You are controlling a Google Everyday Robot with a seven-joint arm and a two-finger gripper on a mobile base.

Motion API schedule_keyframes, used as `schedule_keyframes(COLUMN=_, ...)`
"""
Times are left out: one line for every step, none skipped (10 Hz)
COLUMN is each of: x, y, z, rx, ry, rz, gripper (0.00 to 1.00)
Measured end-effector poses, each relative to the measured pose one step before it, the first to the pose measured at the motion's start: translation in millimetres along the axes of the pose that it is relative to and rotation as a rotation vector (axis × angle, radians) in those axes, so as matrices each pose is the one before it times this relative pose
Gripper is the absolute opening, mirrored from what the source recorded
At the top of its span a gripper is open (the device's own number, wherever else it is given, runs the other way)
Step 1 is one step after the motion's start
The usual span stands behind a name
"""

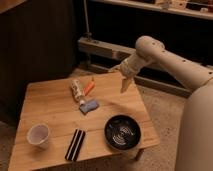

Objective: Place the white sponge in the ceramic cup

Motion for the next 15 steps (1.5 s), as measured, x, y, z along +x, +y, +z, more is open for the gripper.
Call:
schedule_keyframes(x=-7.33, y=-9.38, z=18.21, rx=-0.01231, ry=-0.00799, rz=-0.02414, gripper=0.80)
schedule_keyframes(x=-4.16, y=-4.84, z=12.35, rx=-0.01132, ry=-0.01155, rz=-0.01351, gripper=0.80)
schedule_keyframes(x=-2.44, y=-2.97, z=12.07, rx=-0.01726, ry=-0.01562, rz=-0.01367, gripper=0.80)
schedule_keyframes(x=-0.86, y=-0.29, z=14.52, rx=-0.02495, ry=-0.02398, rz=-0.01274, gripper=0.80)
schedule_keyframes(x=-1.83, y=-0.60, z=18.51, rx=-0.02840, ry=-0.02993, rz=-0.01729, gripper=0.80)
schedule_keyframes(x=-0.46, y=0.31, z=11.22, rx=-0.01868, ry=-0.01862, rz=-0.00902, gripper=0.80)
schedule_keyframes(x=0.09, y=3.50, z=9.54, rx=-0.02374, ry=-0.01836, rz=-0.00467, gripper=0.80)
schedule_keyframes(x=0.69, y=3.93, z=13.09, rx=-0.02224, ry=-0.01659, rz=-0.00327, gripper=0.80)
schedule_keyframes(x=-1.20, y=2.51, z=7.27, rx=-0.01501, ry=-0.01150, rz=-0.00362, gripper=0.80)
schedule_keyframes(x=-1.07, y=4.45, z=7.16, rx=-0.01694, ry=-0.01092, rz=-0.00235, gripper=0.80)
schedule_keyframes(x=-3.29, y=6.05, z=10.33, rx=-0.02308, ry=-0.01344, rz=-0.00771, gripper=0.80)
schedule_keyframes(x=-8.21, y=4.88, z=11.29, rx=-0.02100, ry=-0.01758, rz=-0.01196, gripper=0.80)
schedule_keyframes(x=-7.06, y=2.41, z=10.50, rx=-0.01680, ry=-0.01197, rz=-0.01801, gripper=0.80)
schedule_keyframes(x=-5.43, y=-2.16, z=7.21, rx=-0.00809, ry=-0.00690, rz=-0.01984, gripper=0.80)
schedule_keyframes(x=1.96, y=-2.78, z=3.31, rx=-0.00333, ry=0.00159, rz=-0.00777, gripper=0.80)
